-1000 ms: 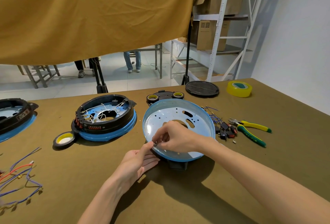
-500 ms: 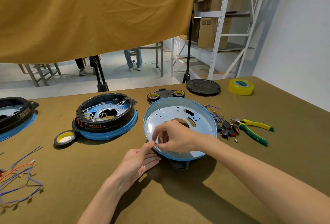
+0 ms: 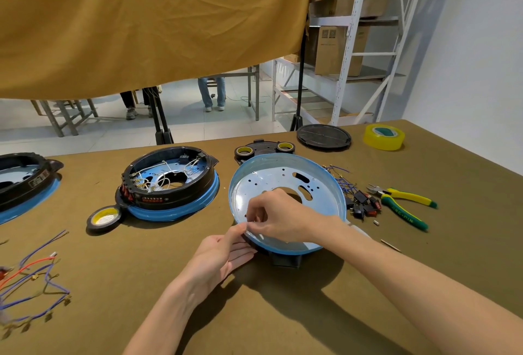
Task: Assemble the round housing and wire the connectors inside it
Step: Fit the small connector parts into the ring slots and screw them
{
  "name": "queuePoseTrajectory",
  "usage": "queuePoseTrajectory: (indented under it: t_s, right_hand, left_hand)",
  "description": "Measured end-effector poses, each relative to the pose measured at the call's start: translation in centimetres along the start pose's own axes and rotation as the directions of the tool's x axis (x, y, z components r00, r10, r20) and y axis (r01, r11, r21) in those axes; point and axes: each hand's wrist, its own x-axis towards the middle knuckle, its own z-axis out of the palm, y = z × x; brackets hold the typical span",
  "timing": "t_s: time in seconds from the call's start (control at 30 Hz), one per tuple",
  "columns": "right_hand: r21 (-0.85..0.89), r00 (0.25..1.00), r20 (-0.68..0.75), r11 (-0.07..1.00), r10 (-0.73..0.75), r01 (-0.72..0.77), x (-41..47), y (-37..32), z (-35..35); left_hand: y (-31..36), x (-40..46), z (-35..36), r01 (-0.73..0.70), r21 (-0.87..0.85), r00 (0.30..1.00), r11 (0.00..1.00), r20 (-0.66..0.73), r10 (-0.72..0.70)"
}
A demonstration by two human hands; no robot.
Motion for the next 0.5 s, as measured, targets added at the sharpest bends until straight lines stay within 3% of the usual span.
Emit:
queuePoseTrajectory:
  t_s: [0.13,0.5]
  right_hand:
    - [0.092,0.999,0.046,0.996,0.017,-0.021,-0.23,0.27,-0.62]
    - [-0.009,0.999,0.033,1.0,-0.019,0.019,-0.15,0.07,-0.27]
  left_hand:
    - [-0.02,0.1,-0.04,0.005,-0.007,1.0,1.0,-0.002,-0.005]
    - [0.11,0.08,-0.01,0.026,0.009,1.0,1.0,-0.006,-0.026]
